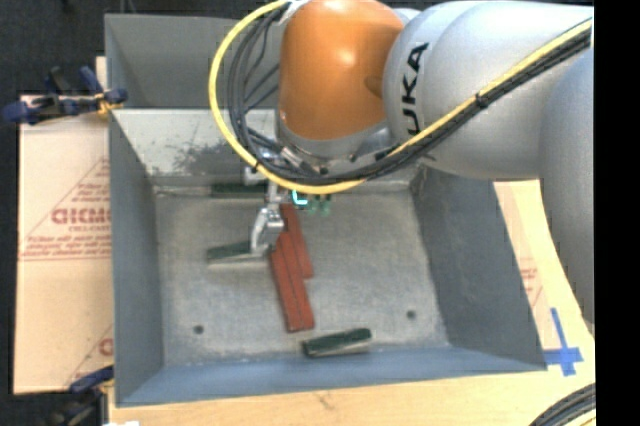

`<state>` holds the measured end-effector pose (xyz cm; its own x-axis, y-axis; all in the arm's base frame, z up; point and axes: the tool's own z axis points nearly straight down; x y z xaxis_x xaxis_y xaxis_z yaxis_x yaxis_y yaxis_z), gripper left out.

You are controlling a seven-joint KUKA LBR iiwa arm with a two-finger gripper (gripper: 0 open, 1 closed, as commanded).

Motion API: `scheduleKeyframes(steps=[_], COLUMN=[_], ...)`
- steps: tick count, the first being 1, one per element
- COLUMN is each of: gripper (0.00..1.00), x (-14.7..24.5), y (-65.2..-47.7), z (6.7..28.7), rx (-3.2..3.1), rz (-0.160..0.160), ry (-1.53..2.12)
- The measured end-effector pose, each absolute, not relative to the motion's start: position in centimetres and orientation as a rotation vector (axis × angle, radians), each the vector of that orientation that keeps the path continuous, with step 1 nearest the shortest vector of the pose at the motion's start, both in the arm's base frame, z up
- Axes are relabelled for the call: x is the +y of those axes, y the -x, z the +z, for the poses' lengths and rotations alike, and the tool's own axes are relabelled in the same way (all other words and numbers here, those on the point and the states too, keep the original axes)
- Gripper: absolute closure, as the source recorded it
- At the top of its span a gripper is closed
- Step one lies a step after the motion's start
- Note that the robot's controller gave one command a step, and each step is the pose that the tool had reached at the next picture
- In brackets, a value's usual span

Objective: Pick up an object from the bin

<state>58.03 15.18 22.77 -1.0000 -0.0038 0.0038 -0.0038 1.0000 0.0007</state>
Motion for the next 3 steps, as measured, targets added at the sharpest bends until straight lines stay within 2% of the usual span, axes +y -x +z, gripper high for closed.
scheduleKeyframes(steps=[1,2,3], gripper=[0.00,0.00,0.00], x=[15.1,13.6,12.0], y=[-58.2,-58.6,-58.4], z=[23.2,17.3,14.3], rx=[-3.145,-3.150,-3.137], rz=[-0.002,-0.004,0.000], ry=[0.000,0.023,0.088])
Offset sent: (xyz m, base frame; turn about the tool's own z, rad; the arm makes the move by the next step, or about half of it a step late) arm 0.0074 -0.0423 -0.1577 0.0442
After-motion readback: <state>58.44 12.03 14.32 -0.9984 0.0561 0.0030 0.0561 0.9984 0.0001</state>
